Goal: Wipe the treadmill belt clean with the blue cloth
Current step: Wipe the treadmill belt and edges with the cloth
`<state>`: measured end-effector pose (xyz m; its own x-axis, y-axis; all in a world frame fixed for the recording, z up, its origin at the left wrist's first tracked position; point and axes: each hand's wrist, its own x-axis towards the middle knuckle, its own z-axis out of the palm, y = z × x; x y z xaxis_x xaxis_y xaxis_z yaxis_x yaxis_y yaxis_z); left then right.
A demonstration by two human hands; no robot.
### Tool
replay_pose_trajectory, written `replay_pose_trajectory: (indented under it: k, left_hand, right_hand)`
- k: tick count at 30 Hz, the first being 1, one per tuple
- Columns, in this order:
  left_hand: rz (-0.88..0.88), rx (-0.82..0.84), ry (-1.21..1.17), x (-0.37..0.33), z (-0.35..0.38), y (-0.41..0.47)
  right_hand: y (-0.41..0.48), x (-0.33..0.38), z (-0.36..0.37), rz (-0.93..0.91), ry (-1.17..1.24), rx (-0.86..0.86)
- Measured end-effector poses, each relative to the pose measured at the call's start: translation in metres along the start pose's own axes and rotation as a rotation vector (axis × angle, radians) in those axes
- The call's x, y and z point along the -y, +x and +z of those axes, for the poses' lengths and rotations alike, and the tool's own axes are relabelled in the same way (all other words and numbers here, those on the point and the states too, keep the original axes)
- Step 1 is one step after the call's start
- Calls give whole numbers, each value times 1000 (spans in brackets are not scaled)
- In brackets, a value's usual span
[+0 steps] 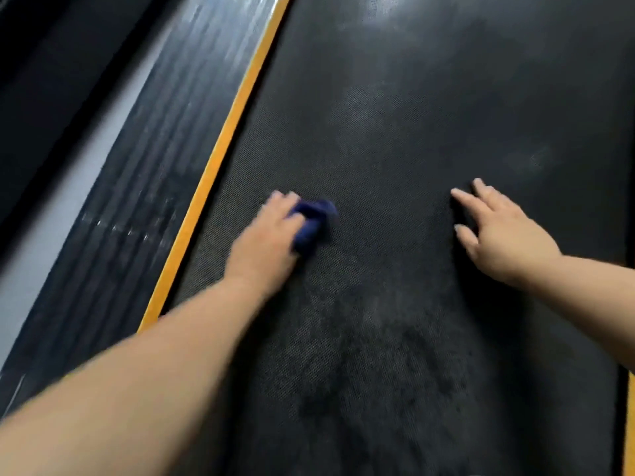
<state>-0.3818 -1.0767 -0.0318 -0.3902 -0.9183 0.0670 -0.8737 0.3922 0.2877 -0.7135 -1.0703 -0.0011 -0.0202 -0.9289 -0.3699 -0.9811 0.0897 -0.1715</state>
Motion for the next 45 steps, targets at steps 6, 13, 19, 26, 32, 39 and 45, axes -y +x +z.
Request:
replay_pose_trajectory:
  k: [6,13,19,26,32,39,45]
  left_hand:
    - [-408,-50,-113,-22,6,-16]
    - [243,125,-92,-31,-4,-42]
    - [-416,-52,54,28,-17,-43]
    - [128,140,-83,-38,7,-72]
    - [-202,48,212,75,-29,-32]
    - [-4,94,-103,1,-10,-112]
    - [60,51,244,78,-38,-40]
  right_hand:
    - [-58,47,45,122,125,-85]
    - [-98,76,70,158,179,-85]
    - [-119,81,86,143,102,-101]
    - [-119,109,103,271,116,-170]
    - [-127,126,113,288,84,-197]
    - [-126,134,121,336,76,-257]
    - [-128,134,116,323,70,-195]
